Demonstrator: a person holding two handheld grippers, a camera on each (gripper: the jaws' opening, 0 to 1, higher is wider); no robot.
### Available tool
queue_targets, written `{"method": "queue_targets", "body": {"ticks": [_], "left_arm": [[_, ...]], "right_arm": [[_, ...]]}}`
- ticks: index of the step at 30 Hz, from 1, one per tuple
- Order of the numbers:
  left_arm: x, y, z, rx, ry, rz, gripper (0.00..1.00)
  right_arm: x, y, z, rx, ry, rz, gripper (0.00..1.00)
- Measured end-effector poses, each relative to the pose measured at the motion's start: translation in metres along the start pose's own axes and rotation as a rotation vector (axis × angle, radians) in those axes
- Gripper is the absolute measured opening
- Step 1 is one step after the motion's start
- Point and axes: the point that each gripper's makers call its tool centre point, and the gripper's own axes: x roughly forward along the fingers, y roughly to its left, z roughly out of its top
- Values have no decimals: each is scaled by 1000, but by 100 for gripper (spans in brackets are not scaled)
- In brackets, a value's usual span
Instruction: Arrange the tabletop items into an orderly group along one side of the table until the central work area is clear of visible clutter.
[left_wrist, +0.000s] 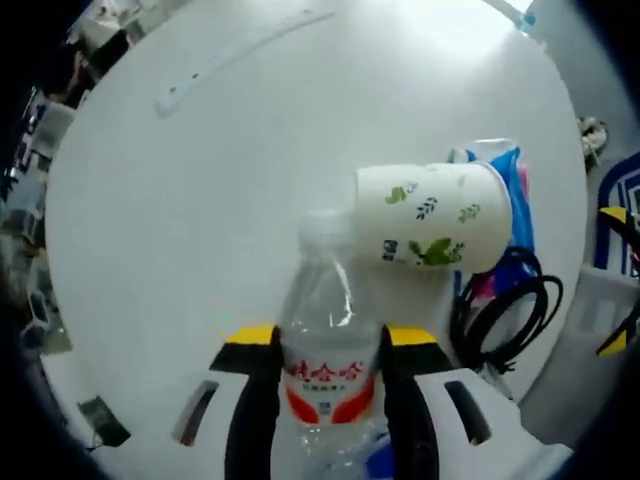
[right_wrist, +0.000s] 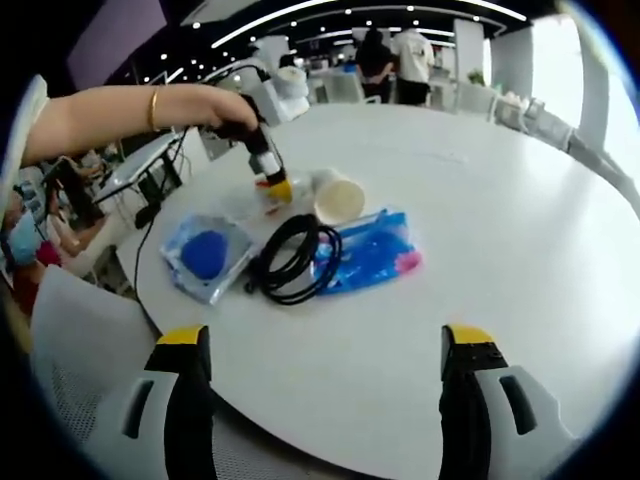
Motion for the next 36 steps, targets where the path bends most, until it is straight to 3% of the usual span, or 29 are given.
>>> {"method": "queue_targets", "body": {"ticks": [15, 20, 36], "left_arm": [[-7, 1, -2, -15, -33, 25, 35], [-12, 8, -3, -65, -77, 30, 35], [-61, 18, -8, -121, -237, 92, 35]], "right_arm": [[0, 1, 0, 2, 1, 5, 95], [0, 0, 0, 4, -1, 4, 95], [0, 1, -1, -3, 4, 1, 94]]}}
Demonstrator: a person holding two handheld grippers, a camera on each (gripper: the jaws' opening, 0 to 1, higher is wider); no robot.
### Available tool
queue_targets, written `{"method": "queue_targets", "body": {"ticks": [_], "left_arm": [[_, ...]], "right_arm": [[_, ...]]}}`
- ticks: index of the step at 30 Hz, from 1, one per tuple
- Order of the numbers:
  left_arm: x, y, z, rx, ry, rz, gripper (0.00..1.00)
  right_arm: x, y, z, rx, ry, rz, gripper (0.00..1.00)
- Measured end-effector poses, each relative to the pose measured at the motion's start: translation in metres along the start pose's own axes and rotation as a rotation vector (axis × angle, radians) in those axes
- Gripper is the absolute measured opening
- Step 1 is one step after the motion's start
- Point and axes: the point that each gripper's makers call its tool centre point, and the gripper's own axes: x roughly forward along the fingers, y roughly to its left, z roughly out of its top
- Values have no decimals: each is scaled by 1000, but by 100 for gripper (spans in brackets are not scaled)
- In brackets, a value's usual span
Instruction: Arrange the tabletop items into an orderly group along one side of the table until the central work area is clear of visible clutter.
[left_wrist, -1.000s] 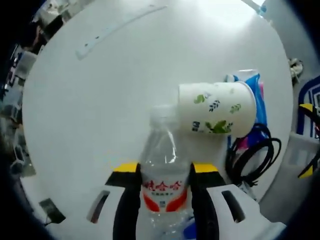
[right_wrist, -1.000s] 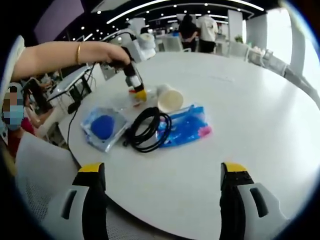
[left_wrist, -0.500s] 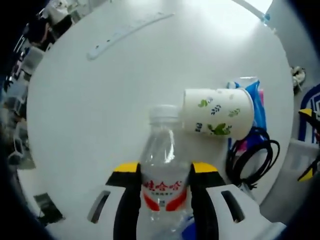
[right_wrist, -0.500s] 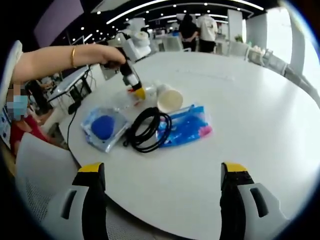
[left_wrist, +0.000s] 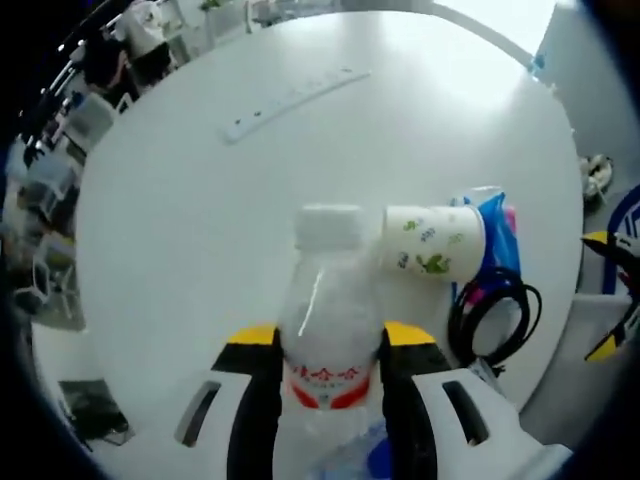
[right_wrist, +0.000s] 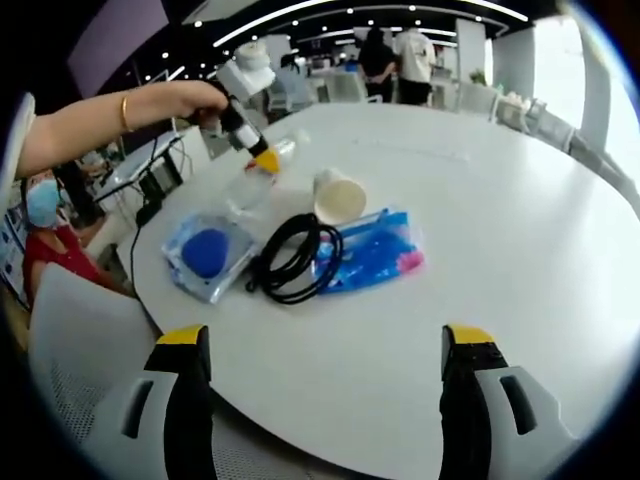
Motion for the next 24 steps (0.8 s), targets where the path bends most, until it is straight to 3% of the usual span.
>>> {"method": "queue_targets", "body": {"ticks": [9, 13, 14, 20, 24], "left_arm": [[-23, 4, -1, -114, -147, 13, 35], [-28, 7, -6, -185, -237, 61, 35], [-29, 5, -8, -167, -239, 60, 35], [-36, 9, -19, -270, -341, 121, 35], [-38, 5, -23, -263, -385, 150, 35]], "right_arm": [[0, -1, 1, -3, -7, -6, 94], [-1, -2, 1, -1, -11, -9, 95], [-1, -2, 1, -1, -12, -10, 94], [0, -1, 1, -5, -12, -9, 94], [0, -1, 2, -12, -14, -10, 94]]}}
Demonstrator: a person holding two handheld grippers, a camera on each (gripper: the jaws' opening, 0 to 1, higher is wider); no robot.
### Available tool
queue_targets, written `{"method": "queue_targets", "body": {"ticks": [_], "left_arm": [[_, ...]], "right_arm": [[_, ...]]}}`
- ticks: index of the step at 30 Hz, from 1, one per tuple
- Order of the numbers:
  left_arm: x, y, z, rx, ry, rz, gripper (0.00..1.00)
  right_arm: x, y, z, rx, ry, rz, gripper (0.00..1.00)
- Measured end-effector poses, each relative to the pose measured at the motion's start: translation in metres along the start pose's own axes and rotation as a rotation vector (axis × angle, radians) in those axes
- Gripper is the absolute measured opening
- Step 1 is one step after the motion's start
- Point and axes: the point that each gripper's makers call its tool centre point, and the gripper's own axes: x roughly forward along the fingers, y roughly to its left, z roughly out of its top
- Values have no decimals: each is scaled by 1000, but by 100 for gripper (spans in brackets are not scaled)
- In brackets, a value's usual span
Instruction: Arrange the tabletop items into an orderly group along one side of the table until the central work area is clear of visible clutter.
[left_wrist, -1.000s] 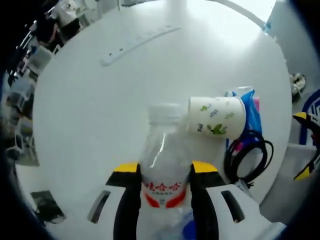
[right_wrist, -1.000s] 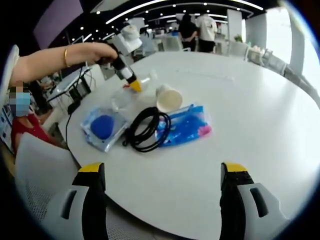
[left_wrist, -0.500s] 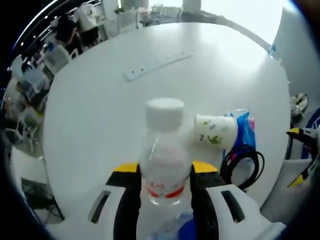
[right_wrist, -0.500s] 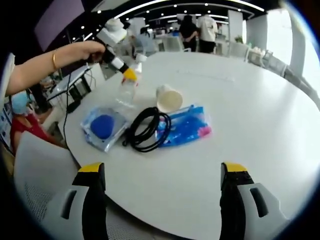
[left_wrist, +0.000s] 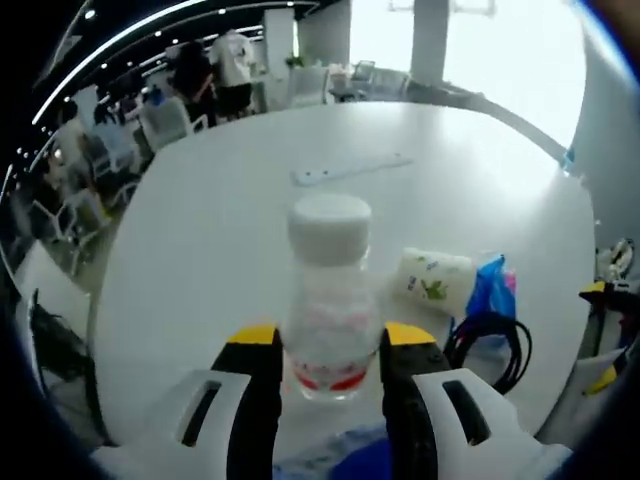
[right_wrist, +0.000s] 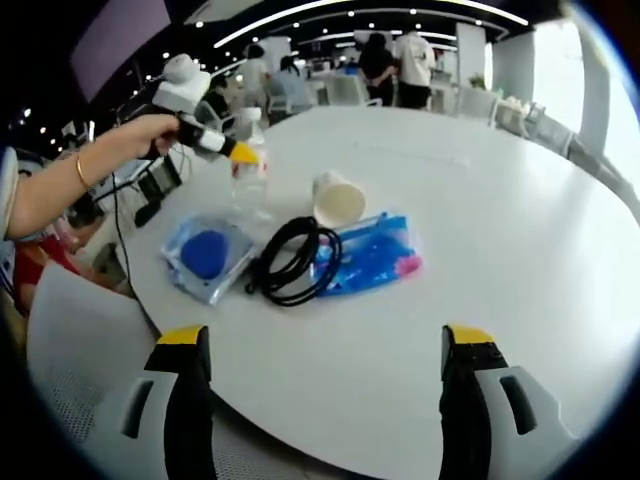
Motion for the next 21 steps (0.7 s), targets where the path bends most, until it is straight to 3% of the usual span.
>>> {"method": "queue_targets", "body": {"ticks": [10, 18, 21], "left_arm": [[-7, -7, -3, 43, -60, 79, 35], [-11, 1, -7, -97, -115, 137, 35], [-11, -1, -7, -97, -139, 148, 35]], "right_arm": [[0, 5, 2, -12, -5, 15, 94], [-1, 4, 4, -7, -17, 16, 94], [-1, 5, 4, -8, -18, 19, 94]]}}
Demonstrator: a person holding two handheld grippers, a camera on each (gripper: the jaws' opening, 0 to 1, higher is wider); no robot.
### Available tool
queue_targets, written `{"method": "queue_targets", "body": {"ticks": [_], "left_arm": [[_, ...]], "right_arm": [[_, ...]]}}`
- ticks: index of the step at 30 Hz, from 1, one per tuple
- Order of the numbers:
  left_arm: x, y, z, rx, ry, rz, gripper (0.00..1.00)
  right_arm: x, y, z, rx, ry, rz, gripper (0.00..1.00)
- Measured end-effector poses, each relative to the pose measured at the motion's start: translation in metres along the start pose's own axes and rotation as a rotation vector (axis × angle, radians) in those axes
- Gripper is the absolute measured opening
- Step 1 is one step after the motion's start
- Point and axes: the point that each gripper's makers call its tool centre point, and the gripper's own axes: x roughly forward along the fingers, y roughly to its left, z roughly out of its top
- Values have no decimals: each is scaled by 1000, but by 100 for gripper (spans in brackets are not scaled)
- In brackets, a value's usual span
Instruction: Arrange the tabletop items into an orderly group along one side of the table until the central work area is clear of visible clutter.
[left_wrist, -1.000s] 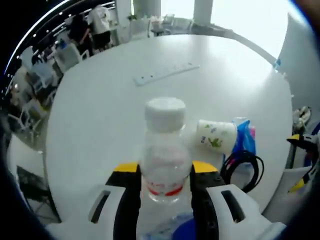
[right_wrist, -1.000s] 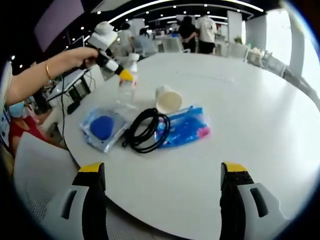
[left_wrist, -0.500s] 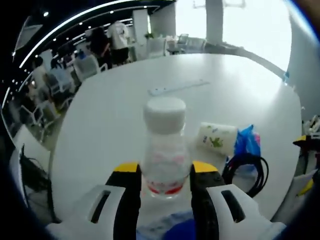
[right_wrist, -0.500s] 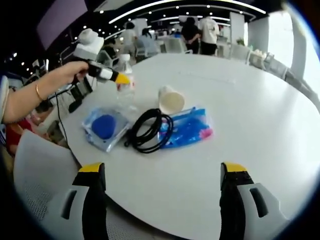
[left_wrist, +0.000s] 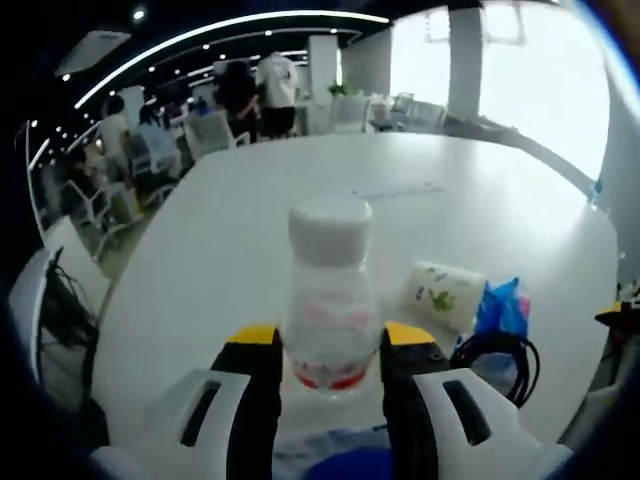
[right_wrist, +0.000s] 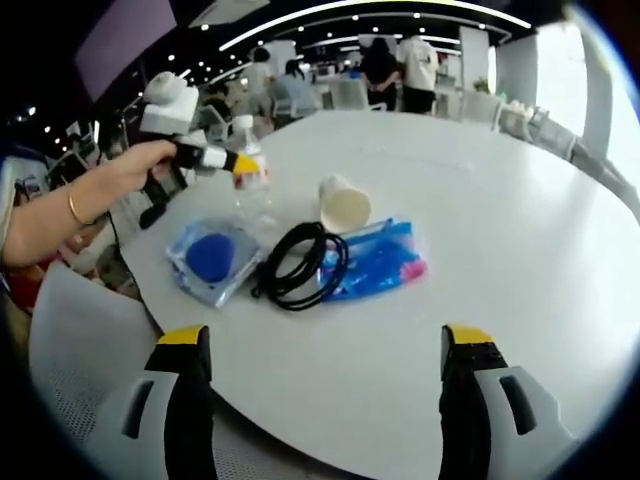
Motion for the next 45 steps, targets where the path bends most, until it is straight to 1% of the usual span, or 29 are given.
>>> {"method": "queue_targets", "body": {"ticks": [1, 3, 5, 8, 13, 19, 27, 29, 31, 37, 40, 41, 45], "left_arm": [[0, 2, 0, -23, -4, 13, 35], [2, 6, -2, -96, -18, 37, 35], [1, 6, -3, -113, -21, 51, 35], [1, 2, -4, -103, -34, 71, 35], [1, 2, -4, -110, -54, 114, 35], [2, 2, -2, -119, -61, 129, 35], [3, 3, -1, -125, -79, 133, 35], [3, 5, -1, -153, -80, 136, 35], [4, 5, 1, -131, -74, 129, 35], [6, 9, 5, -148, -77, 124, 34], [7, 11, 7, -135, -79, 119, 34], [8, 12, 8, -119, -81, 113, 34], [9, 21, 13, -111, -94, 125, 34]], "right_arm": [[0, 0, 0, -1, 0, 1, 94], [0, 1, 0, -3, -2, 1, 94], [-1, 0, 1, -2, -6, -1, 94], [-1, 0, 1, -2, -4, 1, 93], [-1, 1, 1, -4, -7, 5, 93], [-1, 2, 2, -5, -7, 7, 93], [-1, 1, 1, -4, -3, 4, 93], [-1, 0, 0, -3, -1, 0, 93], [-1, -1, 0, -1, -1, -2, 93], [-1, -3, 0, 7, 0, -8, 93], [-1, -4, -1, 8, 4, -11, 93], [-1, -4, -1, 8, 5, -12, 93], [-1, -6, -3, 16, 9, -14, 93]]}}
